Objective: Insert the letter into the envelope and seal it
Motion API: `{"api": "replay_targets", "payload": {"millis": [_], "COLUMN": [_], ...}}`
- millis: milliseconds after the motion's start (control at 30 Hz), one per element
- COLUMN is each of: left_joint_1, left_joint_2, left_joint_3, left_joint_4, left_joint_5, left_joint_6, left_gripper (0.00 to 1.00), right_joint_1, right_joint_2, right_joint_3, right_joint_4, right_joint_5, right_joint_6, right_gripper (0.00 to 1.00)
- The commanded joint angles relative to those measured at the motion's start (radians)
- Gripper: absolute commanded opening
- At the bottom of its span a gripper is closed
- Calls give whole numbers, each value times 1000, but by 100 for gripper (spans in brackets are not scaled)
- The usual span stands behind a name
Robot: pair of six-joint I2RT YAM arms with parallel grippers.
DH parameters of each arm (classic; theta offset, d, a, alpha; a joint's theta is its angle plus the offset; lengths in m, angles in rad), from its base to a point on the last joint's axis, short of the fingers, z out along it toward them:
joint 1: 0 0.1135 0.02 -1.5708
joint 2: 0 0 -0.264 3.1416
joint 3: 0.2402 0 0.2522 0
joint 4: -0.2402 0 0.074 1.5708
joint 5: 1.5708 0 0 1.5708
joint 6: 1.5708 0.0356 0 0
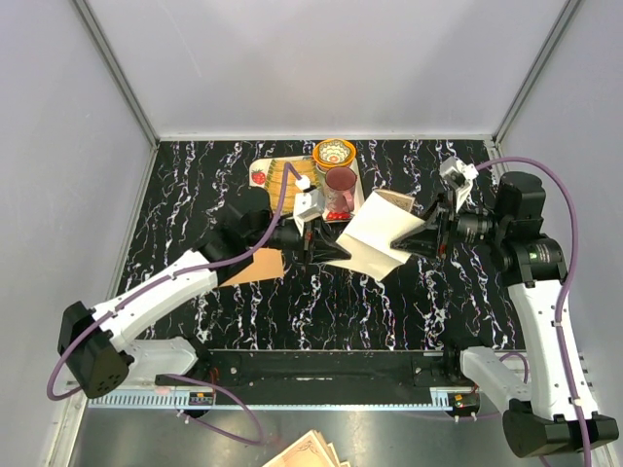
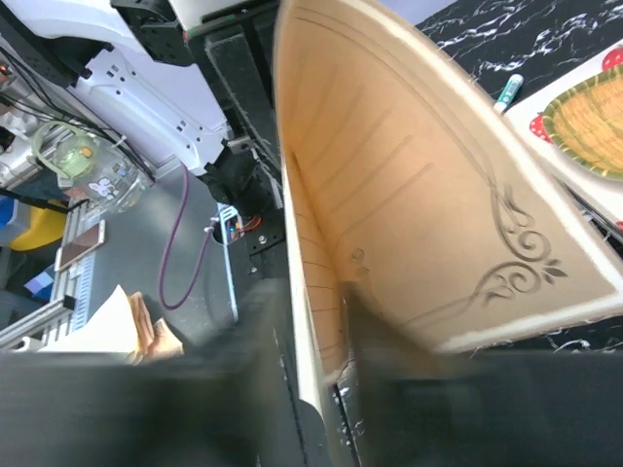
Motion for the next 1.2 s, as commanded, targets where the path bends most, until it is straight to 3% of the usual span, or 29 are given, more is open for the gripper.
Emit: {"api": "replay_targets", "payload": {"millis": [0, 33, 67, 400, 567, 700, 833, 1000, 1167], "left_joint_1": [0, 0, 0, 106, 86, 66, 42, 8, 3], "left_joint_2": [-67, -68, -74, -41, 18, 33, 27, 39, 41], "left_joint_3": [39, 44, 55, 29, 86, 115, 130, 175, 202], "left_joint_4": [-18, -35, -52, -87, -112, -120, -101, -134, -134], "left_joint_5": [41, 44, 42, 4, 61, 82, 108, 114, 153], "left_joint_6": [29, 39, 48, -129, -142, -140, -119, -105, -77], "left_gripper": [0, 0, 0, 0, 0, 0, 0, 0, 0], "right_joint_1": [6, 8, 6, 6, 6, 20, 84, 260, 354], "right_joint_2": [2, 2, 5, -62, 52, 83, 128, 123, 111], "right_joint_3": [43, 72, 95, 321, 447, 447, 454, 386, 320], "right_joint_4": [28, 8, -23, -354, -523, -442, -483, -451, -426], "right_joint_5": [48, 78, 132, 267, 251, 220, 218, 295, 385], "right_joint_6": [34, 34, -21, -369, -451, -440, -477, -468, -489], "right_gripper": [80, 99, 100, 100, 100, 100, 100, 100, 100]}}
